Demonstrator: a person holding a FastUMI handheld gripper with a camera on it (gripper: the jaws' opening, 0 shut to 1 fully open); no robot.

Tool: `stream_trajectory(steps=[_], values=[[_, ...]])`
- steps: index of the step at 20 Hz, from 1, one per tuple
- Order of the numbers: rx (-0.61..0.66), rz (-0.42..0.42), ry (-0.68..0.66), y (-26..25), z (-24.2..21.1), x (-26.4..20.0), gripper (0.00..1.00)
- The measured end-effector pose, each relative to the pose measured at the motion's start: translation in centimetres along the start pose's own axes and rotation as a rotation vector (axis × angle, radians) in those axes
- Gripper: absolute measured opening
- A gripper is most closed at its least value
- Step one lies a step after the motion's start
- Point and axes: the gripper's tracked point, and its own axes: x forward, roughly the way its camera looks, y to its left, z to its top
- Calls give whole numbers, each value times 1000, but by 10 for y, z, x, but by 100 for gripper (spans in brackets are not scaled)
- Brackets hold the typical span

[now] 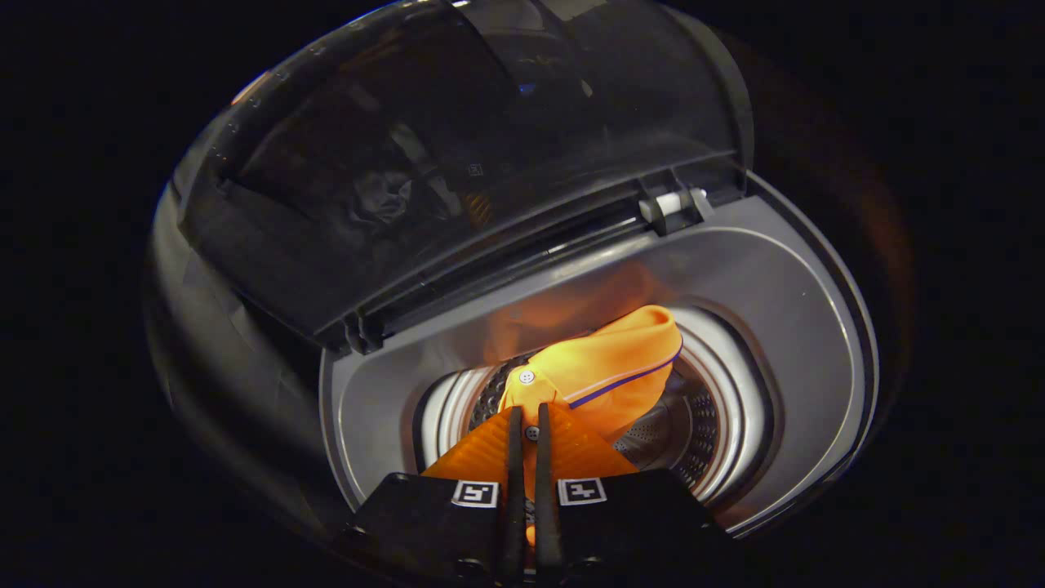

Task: Put the clothes into the washing machine and then close the washing machine lid.

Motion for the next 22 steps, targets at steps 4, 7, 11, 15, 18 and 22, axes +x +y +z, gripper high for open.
stream_trajectory(steps=[4, 7, 11, 15, 18, 22], values=[[-20, -14, 26, -3, -4, 7, 13], [-26, -29, 38, -5, -5, 7, 13], [-27, -26, 46, -3, -6, 7, 24], [-33, -43, 59, -6, -9, 0, 68], [-49, -48, 47, -7, -5, -6, 91], [-80, -57, 29, -7, 0, -18, 99]])
